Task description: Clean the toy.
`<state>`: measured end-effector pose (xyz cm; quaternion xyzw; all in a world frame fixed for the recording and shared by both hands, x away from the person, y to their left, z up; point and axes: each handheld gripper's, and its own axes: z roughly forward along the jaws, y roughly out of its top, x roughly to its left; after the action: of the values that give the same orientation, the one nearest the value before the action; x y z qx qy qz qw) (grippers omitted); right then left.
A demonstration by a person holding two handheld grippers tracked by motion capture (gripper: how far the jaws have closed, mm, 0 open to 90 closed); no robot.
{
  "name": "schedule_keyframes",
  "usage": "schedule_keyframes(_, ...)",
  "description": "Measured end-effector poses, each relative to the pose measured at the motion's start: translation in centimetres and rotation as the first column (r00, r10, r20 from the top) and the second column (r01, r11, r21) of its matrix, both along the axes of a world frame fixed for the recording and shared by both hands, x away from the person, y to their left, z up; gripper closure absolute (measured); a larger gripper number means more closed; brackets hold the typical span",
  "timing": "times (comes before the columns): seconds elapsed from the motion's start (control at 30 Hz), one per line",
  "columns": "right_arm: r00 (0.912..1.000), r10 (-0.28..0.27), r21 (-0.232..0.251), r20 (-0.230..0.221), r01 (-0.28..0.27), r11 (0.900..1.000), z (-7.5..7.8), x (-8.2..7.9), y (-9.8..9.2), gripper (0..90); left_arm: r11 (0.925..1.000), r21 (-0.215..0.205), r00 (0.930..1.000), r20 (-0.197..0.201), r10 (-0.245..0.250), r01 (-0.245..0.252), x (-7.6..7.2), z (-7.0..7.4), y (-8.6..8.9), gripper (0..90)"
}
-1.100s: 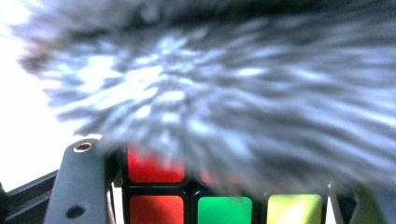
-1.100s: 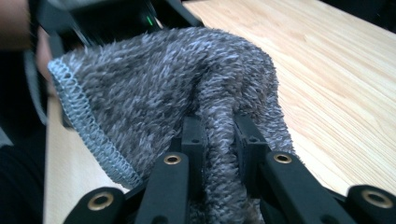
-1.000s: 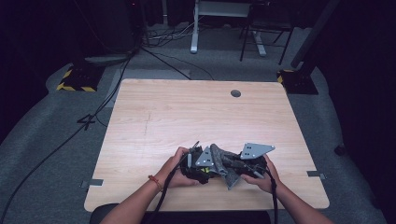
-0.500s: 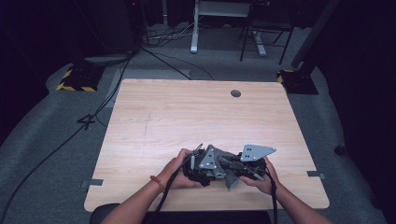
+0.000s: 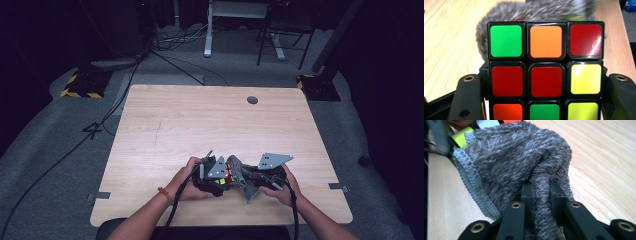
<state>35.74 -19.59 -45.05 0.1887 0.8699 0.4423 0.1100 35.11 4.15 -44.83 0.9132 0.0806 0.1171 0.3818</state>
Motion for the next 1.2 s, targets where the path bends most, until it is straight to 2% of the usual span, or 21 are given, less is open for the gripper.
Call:
schedule_keyframes(0.17,0.9978,0.059,0.062,0.031,-0.061,0.996,1.3,-1.1,0.4,77.5,0.9991,0.041,0.9999,-0.004,-0.011,0.011,0.0,-0.7,-0.7,33.4)
schedule_keyframes(0.27,0.9950,0.072,0.052,0.070,-0.076,0.996,1.8,-1.7,1.2,77.5,0.9988,0.047,0.9998,-0.011,-0.014,0.014,-0.1,-0.9,-0.9,33.4)
schedule_keyframes(0.4,0.9950,0.064,0.045,0.076,-0.068,0.997,1.8,-1.5,1.4,77.3,0.9987,0.049,0.9999,-0.008,-0.014,0.014,-0.2,-0.9,-0.9,33.4)
schedule_keyframes(0.5,0.9977,0.030,0.016,0.060,-0.032,0.999,1.4,-0.8,1.2,77.4,0.9992,0.035,0.9998,-0.004,-0.017,0.017,-0.3,-0.6,-0.6,33.4)
schedule_keyframes(0.6,0.9999,0.003,0.005,0.013,-0.003,1.000,0.5,0.1,0.6,77.4,0.9998,0.007,0.9998,0.002,-0.017,0.017,-0.3,0.0,-0.3,33.4)
schedule_keyframes(0.73,1.0000,0.000,-0.006,-0.007,0.000,1.000,-0.1,0.2,0.3,77.4,0.9995,-0.030,1.0000,0.003,-0.006,0.006,-0.1,0.4,0.2,33.4)
schedule_keyframes(0.83,0.9999,0.011,-0.011,-0.012,-0.011,1.000,-0.3,-0.2,0.3,77.4,0.9997,-0.022,0.9999,0.011,-0.004,0.004,0.0,0.4,0.3,33.4)
schedule_keyframes(0.93,0.9998,0.015,-0.014,0.015,-0.015,1.000,0.0,-0.5,0.4,77.5,0.9999,-0.011,0.9999,0.016,0.003,-0.003,0.0,0.4,0.3,33.4)
schedule_keyframes(1.03,0.9990,0.027,0.010,0.036,-0.027,1.000,0.7,-1.0,0.5,77.4,0.9998,0.001,0.9998,0.004,0.018,-0.018,0.1,0.1,0.1,33.3)
schedule_keyframes(1.13,0.9969,0.040,0.017,0.069,-0.041,0.999,1.3,-1.5,1.1,77.5,0.9992,0.038,0.9999,0.004,0.011,-0.012,0.3,-0.3,-0.3,33.2)
schedule_keyframes(1.2,0.9956,0.048,0.023,0.081,-0.050,0.998,1.6,-1.7,1.5,77.5,0.9988,0.047,0.9999,-0.004,0.011,-0.010,0.2,-0.5,-0.6,33.2)
